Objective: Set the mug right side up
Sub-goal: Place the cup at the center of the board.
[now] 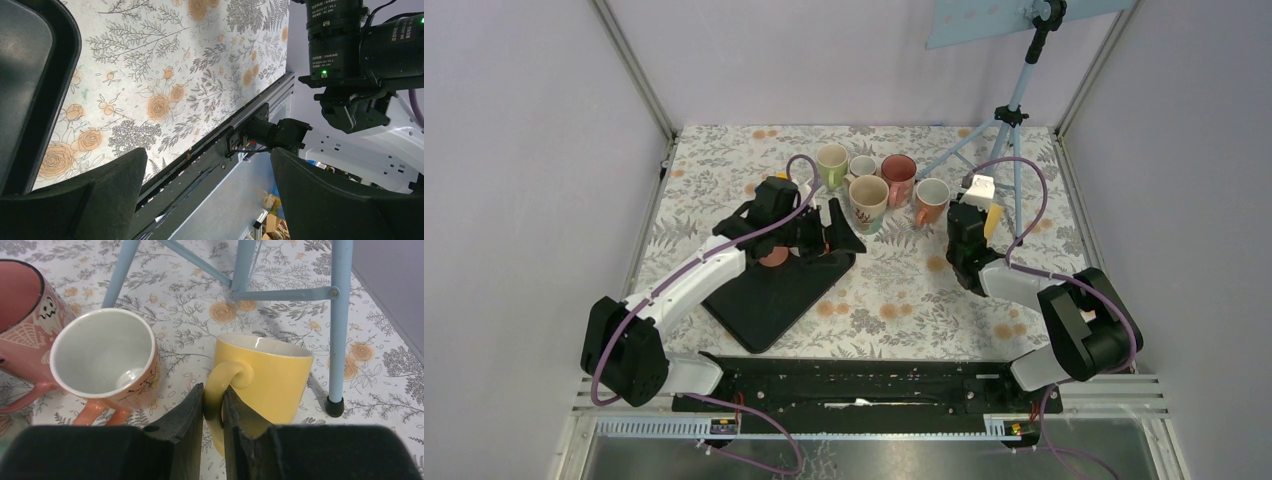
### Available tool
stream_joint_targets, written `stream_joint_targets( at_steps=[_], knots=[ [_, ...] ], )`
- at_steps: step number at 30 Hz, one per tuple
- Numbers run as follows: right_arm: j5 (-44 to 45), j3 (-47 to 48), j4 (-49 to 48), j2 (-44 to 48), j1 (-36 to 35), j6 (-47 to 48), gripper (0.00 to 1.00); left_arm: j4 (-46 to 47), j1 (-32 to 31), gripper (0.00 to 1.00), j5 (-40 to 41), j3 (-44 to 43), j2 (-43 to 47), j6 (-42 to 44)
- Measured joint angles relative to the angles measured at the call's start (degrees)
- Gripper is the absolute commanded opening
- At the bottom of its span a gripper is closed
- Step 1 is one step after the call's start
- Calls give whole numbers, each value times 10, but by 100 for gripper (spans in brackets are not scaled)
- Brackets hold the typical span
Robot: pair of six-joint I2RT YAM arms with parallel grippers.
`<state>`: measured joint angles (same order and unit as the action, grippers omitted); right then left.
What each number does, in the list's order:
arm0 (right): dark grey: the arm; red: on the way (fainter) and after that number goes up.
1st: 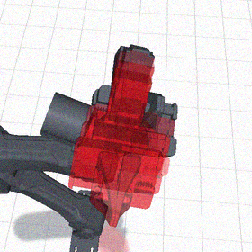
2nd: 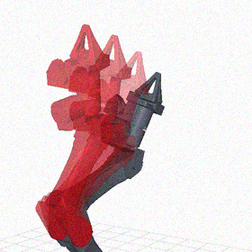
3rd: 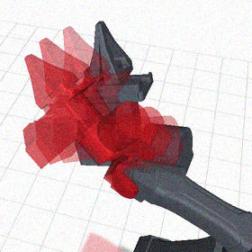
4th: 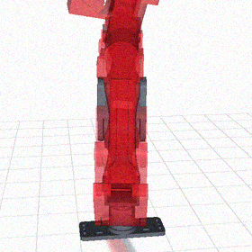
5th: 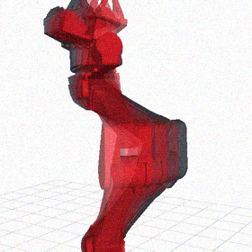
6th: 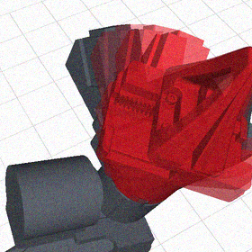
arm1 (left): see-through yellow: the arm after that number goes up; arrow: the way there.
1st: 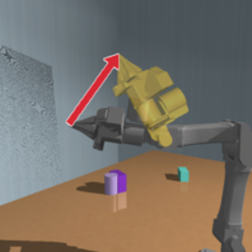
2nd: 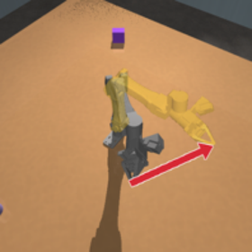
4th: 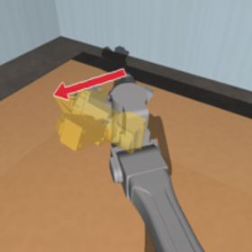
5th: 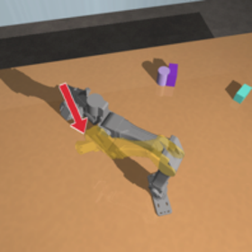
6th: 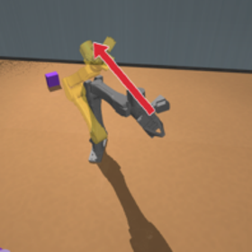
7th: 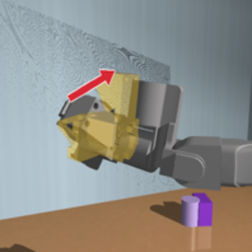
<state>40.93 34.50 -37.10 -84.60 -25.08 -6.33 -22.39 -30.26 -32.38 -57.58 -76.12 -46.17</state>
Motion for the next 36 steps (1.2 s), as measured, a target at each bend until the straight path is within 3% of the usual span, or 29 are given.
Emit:
stream_joint_targets(
  at_steps=[9, 18, 21, 25, 28, 29, 36],
  knots=[
    [-16, -12, -35, 0, 1, -12, 0, 21, -29, 99, -1, 4, 0, -2],
    [-62, -16, 64, 75, 1, -76, 0, 201, -160, 94, 33, 101, -41, -64],
    [-89, -23, 84, 116, 1, -100, 0, 259, -193, 79, 49, 100, -97, -75],
    [-118, -38, 102, 148, 1, -128, 0, 327, -212, 34, 66, 87, -176, -99],
    [-138, -44, 131, 157, 2, -148, 0, 382, -213, 5, 79, 71, -230, -126],
    [-150, -44, 151, 161, 2, -158, 0, 399, -213, 0, 83, 61, -248, -135],
    [-193, -44, 193, 187, 2, -194, 0, 515, -212, 0, 81, -44, -381, -207]
  ],
)
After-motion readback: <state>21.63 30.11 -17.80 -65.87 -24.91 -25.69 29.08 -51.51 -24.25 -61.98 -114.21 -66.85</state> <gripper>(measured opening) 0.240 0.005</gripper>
